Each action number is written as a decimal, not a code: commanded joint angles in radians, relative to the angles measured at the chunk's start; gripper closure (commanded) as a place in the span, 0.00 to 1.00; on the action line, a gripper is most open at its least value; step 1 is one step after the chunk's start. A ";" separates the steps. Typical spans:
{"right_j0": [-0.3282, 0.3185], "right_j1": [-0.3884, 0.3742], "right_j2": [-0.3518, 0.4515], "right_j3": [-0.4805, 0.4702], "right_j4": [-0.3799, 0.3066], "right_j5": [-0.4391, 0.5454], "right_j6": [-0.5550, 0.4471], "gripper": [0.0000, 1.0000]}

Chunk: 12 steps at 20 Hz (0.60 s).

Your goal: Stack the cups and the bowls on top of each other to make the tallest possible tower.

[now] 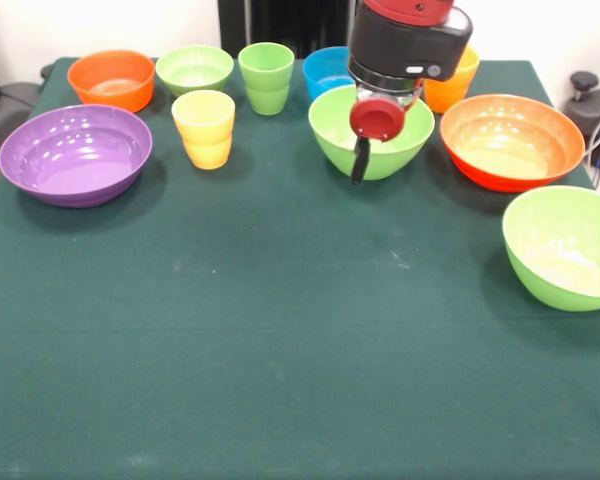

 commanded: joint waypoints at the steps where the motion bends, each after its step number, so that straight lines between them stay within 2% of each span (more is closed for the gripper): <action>1: -0.029 -0.001 0.137 0.072 -0.062 0.003 0.029 0.00; 12: 0.020 0.048 0.093 -0.008 -0.053 0.049 0.077 0.00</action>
